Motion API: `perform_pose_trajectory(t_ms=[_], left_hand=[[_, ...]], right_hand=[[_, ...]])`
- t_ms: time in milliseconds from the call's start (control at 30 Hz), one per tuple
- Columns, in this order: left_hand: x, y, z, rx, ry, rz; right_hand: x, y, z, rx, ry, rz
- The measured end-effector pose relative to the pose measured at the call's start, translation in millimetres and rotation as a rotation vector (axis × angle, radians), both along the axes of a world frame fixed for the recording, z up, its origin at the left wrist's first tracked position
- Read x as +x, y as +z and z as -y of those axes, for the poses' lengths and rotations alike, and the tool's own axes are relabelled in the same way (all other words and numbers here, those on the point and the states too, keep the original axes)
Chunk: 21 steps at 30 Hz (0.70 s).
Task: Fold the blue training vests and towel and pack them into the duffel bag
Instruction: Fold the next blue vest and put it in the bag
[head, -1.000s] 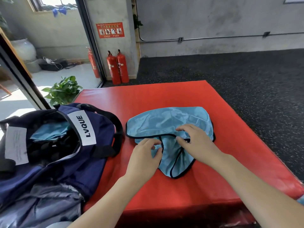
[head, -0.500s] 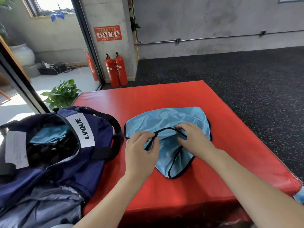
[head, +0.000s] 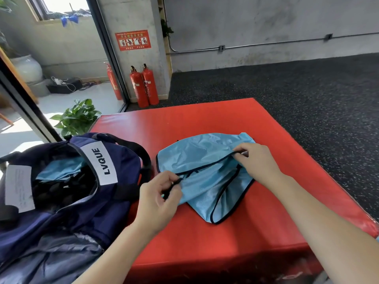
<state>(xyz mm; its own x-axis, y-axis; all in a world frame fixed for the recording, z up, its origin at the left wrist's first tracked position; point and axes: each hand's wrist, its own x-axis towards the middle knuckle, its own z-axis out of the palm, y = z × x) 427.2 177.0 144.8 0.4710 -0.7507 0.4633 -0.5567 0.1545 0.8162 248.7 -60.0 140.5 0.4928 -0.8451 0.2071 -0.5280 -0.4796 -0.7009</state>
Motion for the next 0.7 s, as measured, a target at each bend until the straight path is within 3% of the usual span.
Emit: perform_pose_trajectory(t_ms=[100, 200, 400, 633, 700], left_hand=[[1, -12, -11, 0.234, -0.151, 0.350], [-5, -19, -19, 0.450, -0.298, 0.479], [-18, -22, -27, 0.586, -0.428, 0.559], [-18, -23, -24, 0.570, -0.399, 0.627], [-14, -25, -23, 0.577, -0.396, 0.651]], right_hand=[[-1, -1, 0, -0.044, -0.068, -0.023], [-2, 1, 1, -0.051, -0.086, -0.020], [3, 5, -10, -0.011, 0.076, -0.076], [27, 1, -61, -0.200, 0.482, -0.210], [30, -5, -68, -0.221, 0.508, -0.248]])
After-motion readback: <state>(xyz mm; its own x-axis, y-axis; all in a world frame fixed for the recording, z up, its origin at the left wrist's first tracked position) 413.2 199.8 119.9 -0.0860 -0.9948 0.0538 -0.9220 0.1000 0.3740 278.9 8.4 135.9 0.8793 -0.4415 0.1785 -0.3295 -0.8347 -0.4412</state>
